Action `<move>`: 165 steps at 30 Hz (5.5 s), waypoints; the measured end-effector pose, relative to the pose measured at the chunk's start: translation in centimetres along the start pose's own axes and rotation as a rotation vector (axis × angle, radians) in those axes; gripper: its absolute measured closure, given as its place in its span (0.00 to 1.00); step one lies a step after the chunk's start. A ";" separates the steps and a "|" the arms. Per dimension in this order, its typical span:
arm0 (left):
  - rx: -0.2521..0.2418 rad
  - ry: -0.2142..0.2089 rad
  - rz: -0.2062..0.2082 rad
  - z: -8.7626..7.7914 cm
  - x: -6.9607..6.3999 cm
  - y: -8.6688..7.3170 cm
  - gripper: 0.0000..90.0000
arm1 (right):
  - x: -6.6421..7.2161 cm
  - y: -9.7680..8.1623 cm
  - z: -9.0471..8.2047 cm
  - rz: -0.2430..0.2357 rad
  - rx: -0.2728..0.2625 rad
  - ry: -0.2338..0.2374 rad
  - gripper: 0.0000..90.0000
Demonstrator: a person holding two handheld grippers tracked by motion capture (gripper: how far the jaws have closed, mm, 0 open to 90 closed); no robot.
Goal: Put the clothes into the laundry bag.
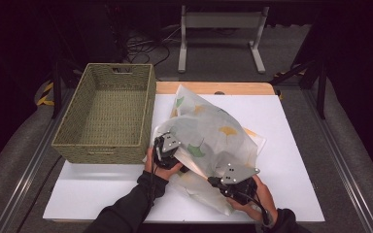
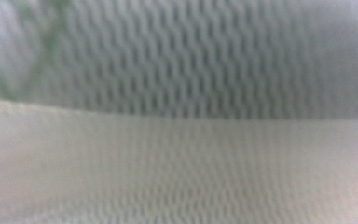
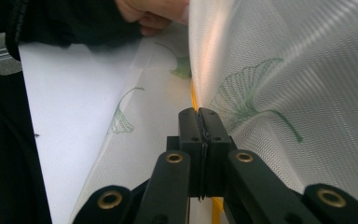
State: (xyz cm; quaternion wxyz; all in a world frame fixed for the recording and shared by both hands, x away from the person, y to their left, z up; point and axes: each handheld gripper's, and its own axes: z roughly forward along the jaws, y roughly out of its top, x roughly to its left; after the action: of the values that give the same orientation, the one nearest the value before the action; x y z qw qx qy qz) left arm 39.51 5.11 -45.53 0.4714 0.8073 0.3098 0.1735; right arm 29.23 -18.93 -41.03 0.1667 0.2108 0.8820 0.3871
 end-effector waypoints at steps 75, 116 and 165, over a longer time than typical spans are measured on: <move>0.101 0.083 0.052 -11.0 1.3 -5.3 0.36 | -1.1 -0.9 -4.0 0.071 -0.073 -0.017 1.00; 0.202 -0.012 -0.008 -16.4 2.2 -7.7 0.96 | -0.9 -1.0 -3.0 0.055 -0.073 -0.018 0.99; 0.214 0.109 0.193 -4.9 -1.7 -3.1 0.98 | 2.0 0.4 -1.0 -0.035 -0.035 0.089 1.00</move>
State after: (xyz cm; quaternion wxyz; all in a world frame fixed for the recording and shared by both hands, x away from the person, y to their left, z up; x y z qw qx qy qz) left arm 34.41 8.29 -45.82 0.3465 0.8682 0.2727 0.2273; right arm 27.15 -18.29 -40.34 0.1376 0.1750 0.8853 0.4084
